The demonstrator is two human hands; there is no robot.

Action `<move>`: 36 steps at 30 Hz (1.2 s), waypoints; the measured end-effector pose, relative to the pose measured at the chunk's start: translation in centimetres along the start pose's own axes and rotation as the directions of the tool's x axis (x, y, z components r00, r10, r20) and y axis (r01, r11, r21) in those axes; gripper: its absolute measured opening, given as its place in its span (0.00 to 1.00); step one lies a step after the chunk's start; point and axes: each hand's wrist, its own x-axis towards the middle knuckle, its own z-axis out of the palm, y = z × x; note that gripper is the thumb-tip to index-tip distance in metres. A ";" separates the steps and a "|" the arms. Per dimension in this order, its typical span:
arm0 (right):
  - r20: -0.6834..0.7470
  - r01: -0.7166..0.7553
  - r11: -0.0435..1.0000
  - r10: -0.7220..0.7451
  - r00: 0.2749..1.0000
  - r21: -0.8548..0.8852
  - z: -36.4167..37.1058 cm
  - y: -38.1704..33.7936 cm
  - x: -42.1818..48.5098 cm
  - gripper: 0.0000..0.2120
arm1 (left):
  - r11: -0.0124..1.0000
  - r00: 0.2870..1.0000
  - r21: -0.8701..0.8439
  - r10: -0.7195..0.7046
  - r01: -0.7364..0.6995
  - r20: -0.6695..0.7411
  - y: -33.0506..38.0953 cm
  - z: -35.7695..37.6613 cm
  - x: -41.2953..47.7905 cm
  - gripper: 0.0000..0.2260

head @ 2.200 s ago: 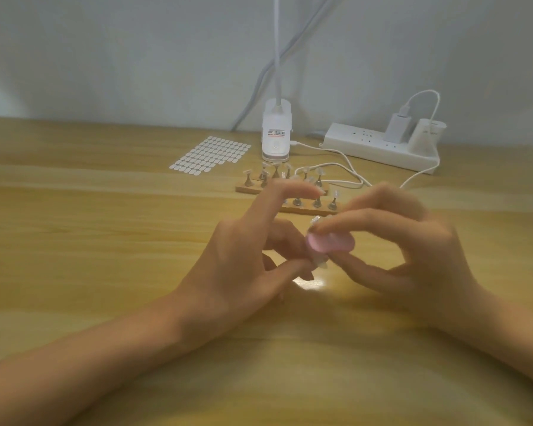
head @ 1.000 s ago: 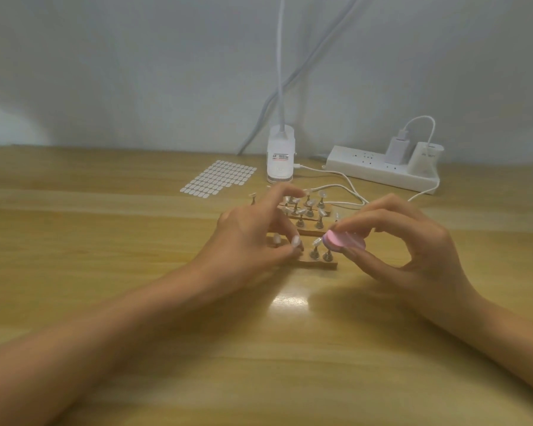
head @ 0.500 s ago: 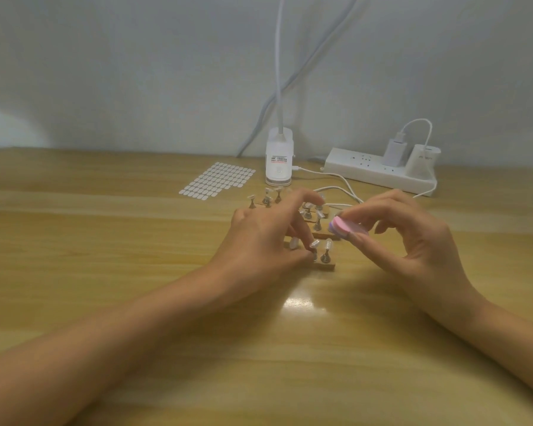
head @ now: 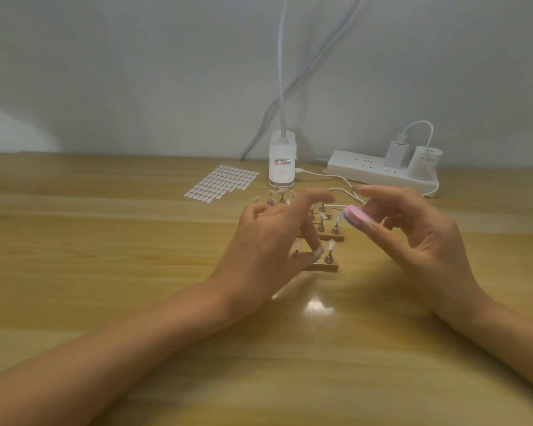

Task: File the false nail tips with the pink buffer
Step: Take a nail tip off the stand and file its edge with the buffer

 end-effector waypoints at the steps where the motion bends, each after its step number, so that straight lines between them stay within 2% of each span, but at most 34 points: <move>1: -0.013 -0.013 1.000 0.014 1.000 0.019 0.0 0.0 0.0 0.15 | 0.998 1.000 -0.067 -0.001 -0.001 -0.029 0.1 -0.4 -0.2 0.27; 4: 0.019 0.023 1.000 -0.023 1.000 0.015 -0.1 -0.3 -0.1 0.14 | 0.935 0.995 -0.352 -0.072 0.045 -0.065 0.2 -1.5 -1.5 0.26; 6: 0.065 0.081 0.997 -0.082 0.995 0.010 0.1 -0.7 -0.3 0.11 | 0.836 0.985 -0.526 -0.171 0.154 0.018 0.4 -1.7 -2.6 0.27; 9: 0.128 0.118 0.992 -0.122 0.984 0.040 0.8 -1.4 -0.8 0.10 | 0.695 0.951 -0.651 -0.260 0.306 0.170 0.1 -1.3 -3.4 0.30; 11: 0.156 0.130 0.990 -0.137 0.978 0.056 1.2 -1.7 -1.1 0.10 | 0.664 0.939 -0.667 -0.289 0.337 0.187 -0.3 -1.1 -3.5 0.30; 15: 0.212 0.220 0.975 -0.211 0.954 -0.019 1.5 -2.1 -1.3 0.10 | 0.643 0.947 -0.705 -0.288 0.299 0.140 -0.5 -1.0 -3.5 0.31; 19: 0.240 0.249 0.965 -0.224 0.945 -0.081 1.6 -2.2 -1.2 0.09 | 0.700 0.957 -0.664 -0.275 0.262 0.088 -0.4 -0.9 -3.6 0.30; 23: 0.283 0.357 0.925 -0.311 0.907 -0.127 1.9 -2.7 -1.5 0.09 | 0.742 0.959 -0.623 -0.280 0.248 0.049 -0.2 -1.0 -3.7 0.26; 27: 0.231 0.306 0.933 -0.261 0.937 -0.188 1.6 -2.9 -1.2 0.08 | 0.764 0.953 -0.587 -0.301 0.268 0.043 0.0 -1.0 -3.6 0.24; 31: 0.281 0.397 0.893 -0.333 0.900 -0.212 1.9 -2.9 -1.5 0.08 | 0.803 0.960 -0.543 -0.279 0.246 0.023 0.4 -1.0 -3.7 0.23; 34: 0.234 0.336 0.912 -0.282 0.930 -0.236 1.5 -2.8 -1.2 0.08 | 0.800 0.957 -0.543 -0.289 0.255 0.023 0.2 -0.9 -3.7 0.24; 36: 0.275 0.369 0.906 -0.308 0.911 -0.206 1.7 -2.8 -1.5 0.08 | 0.800 0.960 -0.547 -0.280 0.245 0.019 0.3 -0.9 -3.8 0.23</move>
